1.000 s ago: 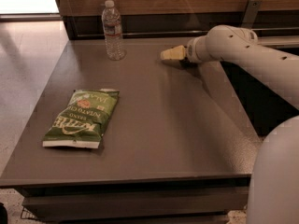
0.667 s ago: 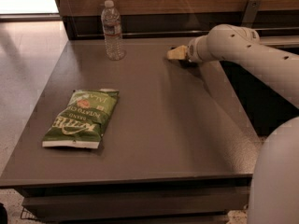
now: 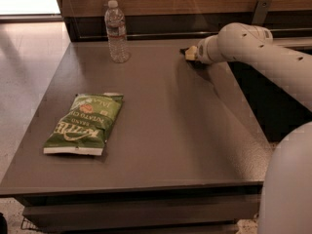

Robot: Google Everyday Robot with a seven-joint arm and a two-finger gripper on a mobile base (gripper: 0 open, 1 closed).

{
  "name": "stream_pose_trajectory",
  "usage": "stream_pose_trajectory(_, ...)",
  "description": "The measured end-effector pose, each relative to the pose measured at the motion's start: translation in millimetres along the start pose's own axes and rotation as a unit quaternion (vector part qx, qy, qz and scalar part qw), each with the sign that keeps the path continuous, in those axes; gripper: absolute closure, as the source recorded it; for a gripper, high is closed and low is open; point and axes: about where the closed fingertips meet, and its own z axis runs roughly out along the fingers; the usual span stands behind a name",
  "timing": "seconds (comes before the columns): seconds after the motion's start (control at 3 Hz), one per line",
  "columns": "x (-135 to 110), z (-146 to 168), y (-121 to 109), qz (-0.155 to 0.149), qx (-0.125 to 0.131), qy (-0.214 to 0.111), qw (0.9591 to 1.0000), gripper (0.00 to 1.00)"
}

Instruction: Pick rxbar chocolate

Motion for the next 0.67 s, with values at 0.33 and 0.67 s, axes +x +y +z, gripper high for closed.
stream_pose_trajectory(0.33,-0.7,-0.5,0.0,0.000,0.000,0.000,1.0000,0.94)
stream_pose_trajectory(0.67,-1.2,-0.8,0.2,0.000,0.000,0.000,1.0000,1.00)
